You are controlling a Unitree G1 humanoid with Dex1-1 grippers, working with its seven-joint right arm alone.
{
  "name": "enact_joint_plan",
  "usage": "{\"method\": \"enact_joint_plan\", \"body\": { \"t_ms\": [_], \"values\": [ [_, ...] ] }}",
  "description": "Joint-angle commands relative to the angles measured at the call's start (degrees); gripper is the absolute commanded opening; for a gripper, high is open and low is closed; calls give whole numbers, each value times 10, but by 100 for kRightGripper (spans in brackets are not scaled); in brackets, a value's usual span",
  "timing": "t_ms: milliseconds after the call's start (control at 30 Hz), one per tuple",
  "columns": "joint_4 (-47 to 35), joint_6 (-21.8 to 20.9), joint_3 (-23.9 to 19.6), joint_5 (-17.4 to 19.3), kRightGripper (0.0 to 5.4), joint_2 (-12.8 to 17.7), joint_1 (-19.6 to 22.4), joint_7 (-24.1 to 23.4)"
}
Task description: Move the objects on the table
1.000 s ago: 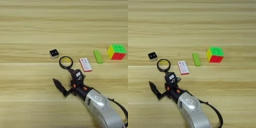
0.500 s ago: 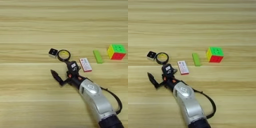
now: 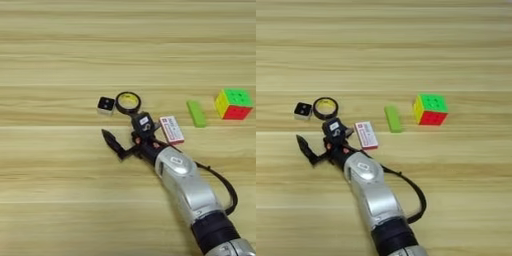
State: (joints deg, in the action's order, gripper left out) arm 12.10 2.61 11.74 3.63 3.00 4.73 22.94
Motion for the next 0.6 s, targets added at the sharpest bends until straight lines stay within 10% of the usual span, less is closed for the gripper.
{"method": "enact_joint_plan", "body": {
  "t_ms": [33, 600],
  "values": [
    [-122, 2, -10, 1, 536, 12, -17, -14],
    [-389, 82, -88, 33, 536, 76, -171, -25]
  ]
}}
